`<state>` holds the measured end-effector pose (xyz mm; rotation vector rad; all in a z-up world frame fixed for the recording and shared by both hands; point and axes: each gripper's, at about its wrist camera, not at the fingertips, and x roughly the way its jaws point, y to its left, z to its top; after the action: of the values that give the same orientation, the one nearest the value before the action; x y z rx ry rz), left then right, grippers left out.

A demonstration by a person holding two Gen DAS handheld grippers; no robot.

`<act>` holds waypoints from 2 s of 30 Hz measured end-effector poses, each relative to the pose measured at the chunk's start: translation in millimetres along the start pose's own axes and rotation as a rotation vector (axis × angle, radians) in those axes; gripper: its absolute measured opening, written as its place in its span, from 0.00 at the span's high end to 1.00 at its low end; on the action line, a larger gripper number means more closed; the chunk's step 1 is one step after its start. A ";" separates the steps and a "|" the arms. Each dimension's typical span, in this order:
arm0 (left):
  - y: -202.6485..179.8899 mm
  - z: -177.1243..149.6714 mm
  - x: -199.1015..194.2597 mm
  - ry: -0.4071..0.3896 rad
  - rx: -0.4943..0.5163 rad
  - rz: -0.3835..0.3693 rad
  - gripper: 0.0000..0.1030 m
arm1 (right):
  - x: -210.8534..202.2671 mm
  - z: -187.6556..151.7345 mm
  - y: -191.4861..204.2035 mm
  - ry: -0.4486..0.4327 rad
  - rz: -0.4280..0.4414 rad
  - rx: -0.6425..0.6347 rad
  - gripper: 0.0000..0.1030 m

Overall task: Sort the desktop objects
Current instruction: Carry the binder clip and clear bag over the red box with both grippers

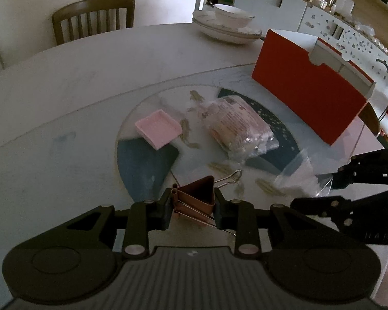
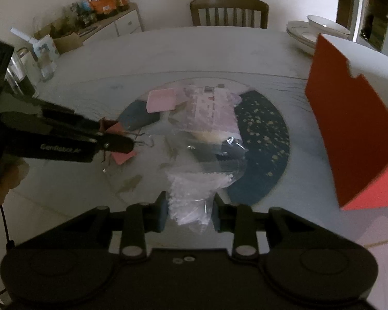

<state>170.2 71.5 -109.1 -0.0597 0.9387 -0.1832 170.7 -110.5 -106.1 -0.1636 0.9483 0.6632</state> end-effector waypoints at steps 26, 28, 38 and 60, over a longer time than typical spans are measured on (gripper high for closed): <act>-99.6 34.8 -45.2 -0.053 0.054 -0.118 0.71 | -96.0 -8.0 -49.3 -0.102 -0.045 0.020 0.69; -109.2 41.5 -47.0 -0.061 0.058 -0.132 0.71 | -104.2 -6.0 -56.3 -0.110 -0.055 0.026 0.69; -152.1 75.0 -44.1 -0.088 0.082 -0.184 0.71 | -134.5 2.7 -95.3 -0.136 -0.092 0.037 0.69; -236.2 151.6 3.7 -0.120 0.196 -0.197 0.71 | -159.5 27.3 -211.1 -0.174 -0.154 0.050 0.69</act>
<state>263.7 -165.7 8.4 0.0183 0.7912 -0.4482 250.3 -338.9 4.8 -0.1310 0.7760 0.5029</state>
